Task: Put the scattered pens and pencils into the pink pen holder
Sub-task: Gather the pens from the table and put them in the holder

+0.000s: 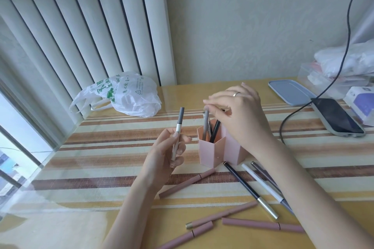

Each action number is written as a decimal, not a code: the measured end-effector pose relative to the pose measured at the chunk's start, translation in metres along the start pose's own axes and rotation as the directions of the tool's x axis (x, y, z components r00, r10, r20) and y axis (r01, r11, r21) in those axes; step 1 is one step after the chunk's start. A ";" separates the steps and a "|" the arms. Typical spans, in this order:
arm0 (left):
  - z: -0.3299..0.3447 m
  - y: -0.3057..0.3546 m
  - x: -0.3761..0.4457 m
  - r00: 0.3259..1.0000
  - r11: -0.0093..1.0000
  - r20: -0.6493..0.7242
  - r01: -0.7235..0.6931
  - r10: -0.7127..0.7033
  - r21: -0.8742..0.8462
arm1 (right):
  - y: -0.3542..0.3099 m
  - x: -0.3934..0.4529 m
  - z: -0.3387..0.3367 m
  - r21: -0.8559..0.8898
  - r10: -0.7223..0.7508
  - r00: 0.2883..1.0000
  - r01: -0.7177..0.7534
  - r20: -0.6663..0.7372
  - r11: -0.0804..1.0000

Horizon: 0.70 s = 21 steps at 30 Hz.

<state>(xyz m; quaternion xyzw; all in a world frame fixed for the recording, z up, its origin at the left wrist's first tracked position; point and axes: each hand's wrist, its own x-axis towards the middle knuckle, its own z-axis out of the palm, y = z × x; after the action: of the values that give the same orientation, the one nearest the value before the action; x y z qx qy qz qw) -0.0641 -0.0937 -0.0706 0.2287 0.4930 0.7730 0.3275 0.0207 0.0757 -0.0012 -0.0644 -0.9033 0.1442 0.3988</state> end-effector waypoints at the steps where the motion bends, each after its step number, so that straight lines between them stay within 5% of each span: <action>1: 0.001 0.001 -0.001 1.000 1.000 0.008 0.003 -0.003 0.010 | -0.003 0.001 -0.002 -0.010 -0.012 1.000 0.012 -0.014 1.000; 6: 0.005 0.002 -0.006 0.996 0.999 0.090 0.001 -0.006 0.046 | -0.021 -0.003 -0.002 0.046 -0.086 0.990 0.081 0.108 0.996; 11: 0.005 0.001 -0.005 0.991 0.999 0.133 -0.020 0.015 0.034 | -0.019 0.000 -0.003 0.360 0.032 0.987 -0.088 0.158 0.929; 16: 0.005 -0.001 -0.004 0.987 0.999 0.159 -0.023 0.019 0.022 | -0.021 0.000 -0.010 0.400 0.033 0.981 -0.108 0.190 0.910; 21: 0.004 -0.001 -0.003 0.991 0.993 0.130 -0.024 0.008 0.118 | -0.012 0.007 -0.023 0.498 0.161 0.973 -0.058 -0.166 0.865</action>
<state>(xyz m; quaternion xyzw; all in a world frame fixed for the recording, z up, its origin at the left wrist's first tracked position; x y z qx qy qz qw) -0.0591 -0.0932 -0.0702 0.3014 0.5143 0.7282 0.3382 0.0335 0.0704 0.0225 -0.0271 -0.7869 0.3833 0.4829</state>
